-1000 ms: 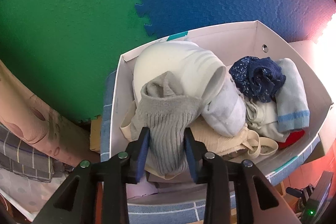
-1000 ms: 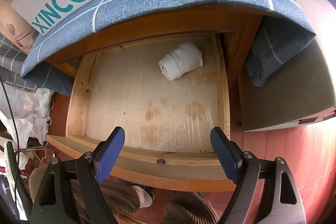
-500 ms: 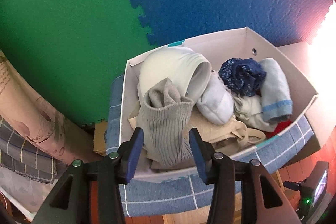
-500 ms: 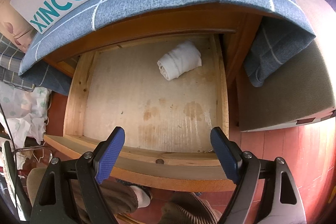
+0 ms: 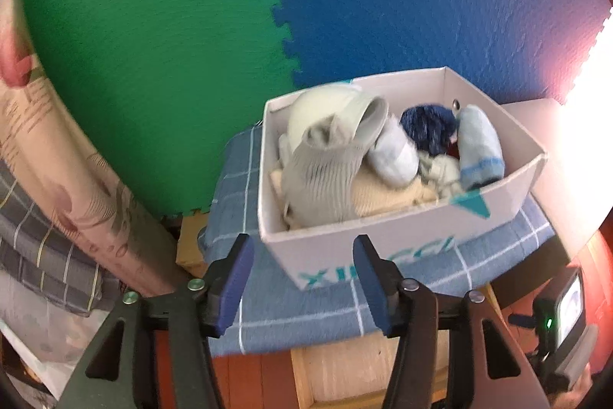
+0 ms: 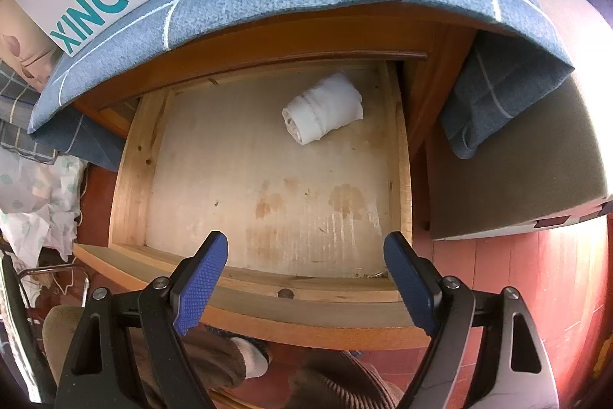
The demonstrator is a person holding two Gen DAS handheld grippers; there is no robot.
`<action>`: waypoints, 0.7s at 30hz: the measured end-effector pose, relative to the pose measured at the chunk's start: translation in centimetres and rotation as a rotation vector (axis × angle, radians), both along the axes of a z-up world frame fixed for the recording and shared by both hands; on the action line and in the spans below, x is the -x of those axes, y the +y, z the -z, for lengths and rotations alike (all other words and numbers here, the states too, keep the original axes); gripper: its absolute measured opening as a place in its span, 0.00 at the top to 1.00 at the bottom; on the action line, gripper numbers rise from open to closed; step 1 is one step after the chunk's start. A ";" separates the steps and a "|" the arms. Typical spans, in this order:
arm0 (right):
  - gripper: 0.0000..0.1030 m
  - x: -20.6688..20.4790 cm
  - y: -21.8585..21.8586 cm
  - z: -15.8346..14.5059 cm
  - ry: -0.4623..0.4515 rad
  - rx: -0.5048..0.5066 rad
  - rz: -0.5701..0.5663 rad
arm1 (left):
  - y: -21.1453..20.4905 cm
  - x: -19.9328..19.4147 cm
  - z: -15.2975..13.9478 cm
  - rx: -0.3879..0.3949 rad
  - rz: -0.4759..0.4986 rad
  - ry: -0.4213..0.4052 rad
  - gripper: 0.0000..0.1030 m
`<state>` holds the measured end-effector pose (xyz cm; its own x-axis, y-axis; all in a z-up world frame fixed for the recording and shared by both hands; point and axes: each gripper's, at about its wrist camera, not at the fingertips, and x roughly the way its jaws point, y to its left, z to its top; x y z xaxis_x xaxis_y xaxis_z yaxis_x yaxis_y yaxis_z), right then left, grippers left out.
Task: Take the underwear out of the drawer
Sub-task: 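Lower the right gripper into the drawer toward the rolled white sock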
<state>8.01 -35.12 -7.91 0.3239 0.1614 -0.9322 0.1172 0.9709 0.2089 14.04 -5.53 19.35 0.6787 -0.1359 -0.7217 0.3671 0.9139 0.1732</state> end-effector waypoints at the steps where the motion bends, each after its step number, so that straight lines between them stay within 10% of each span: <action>1: 0.21 0.0 0.0 0.0 0.000 0.001 0.000 | 0.6 0.5 0.5 0.004 -0.010 0.008 0.46; 21: 0.21 -0.3 0.3 0.2 0.028 0.058 -0.009 | 7.5 7.0 14.1 -0.041 -0.221 0.156 0.46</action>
<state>8.33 -34.86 -8.15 0.2966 0.1092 -0.9487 0.1134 0.9824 0.1486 7.02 2.00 5.28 0.5692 0.0347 -0.8215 0.1848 0.9682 0.1689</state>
